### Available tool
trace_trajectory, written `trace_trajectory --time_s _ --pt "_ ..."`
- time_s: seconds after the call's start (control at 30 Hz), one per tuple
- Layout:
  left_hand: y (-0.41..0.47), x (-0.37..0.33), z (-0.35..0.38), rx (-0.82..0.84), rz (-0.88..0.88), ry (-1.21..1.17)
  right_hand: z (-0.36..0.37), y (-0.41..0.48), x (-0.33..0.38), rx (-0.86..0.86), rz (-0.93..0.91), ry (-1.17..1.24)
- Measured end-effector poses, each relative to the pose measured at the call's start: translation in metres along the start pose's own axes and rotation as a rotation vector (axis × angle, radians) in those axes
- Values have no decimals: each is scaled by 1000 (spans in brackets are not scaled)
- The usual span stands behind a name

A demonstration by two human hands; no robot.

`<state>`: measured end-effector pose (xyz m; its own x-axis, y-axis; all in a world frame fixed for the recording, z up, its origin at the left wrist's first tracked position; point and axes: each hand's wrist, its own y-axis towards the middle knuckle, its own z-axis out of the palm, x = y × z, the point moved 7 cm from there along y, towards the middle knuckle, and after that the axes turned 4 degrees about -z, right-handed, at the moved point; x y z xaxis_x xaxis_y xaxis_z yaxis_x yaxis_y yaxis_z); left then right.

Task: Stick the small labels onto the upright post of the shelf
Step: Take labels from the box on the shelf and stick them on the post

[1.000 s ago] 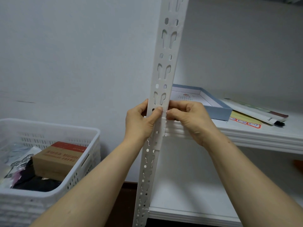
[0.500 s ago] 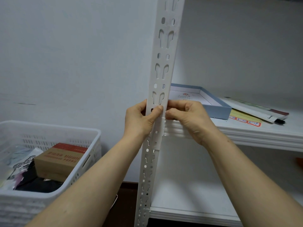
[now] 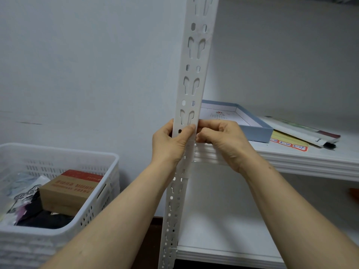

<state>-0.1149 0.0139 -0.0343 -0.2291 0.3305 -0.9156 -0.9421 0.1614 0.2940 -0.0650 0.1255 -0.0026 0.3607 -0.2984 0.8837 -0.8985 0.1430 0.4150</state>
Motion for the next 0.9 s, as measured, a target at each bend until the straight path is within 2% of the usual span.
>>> trace_trajectory --time_s 0.7,0.9 --pt "-2 8 3 54 13 -73 1 2 -2 13 -2 -4" --pt "-4 6 5 -23 -32 -137 1 0 0 26 -6 -2"
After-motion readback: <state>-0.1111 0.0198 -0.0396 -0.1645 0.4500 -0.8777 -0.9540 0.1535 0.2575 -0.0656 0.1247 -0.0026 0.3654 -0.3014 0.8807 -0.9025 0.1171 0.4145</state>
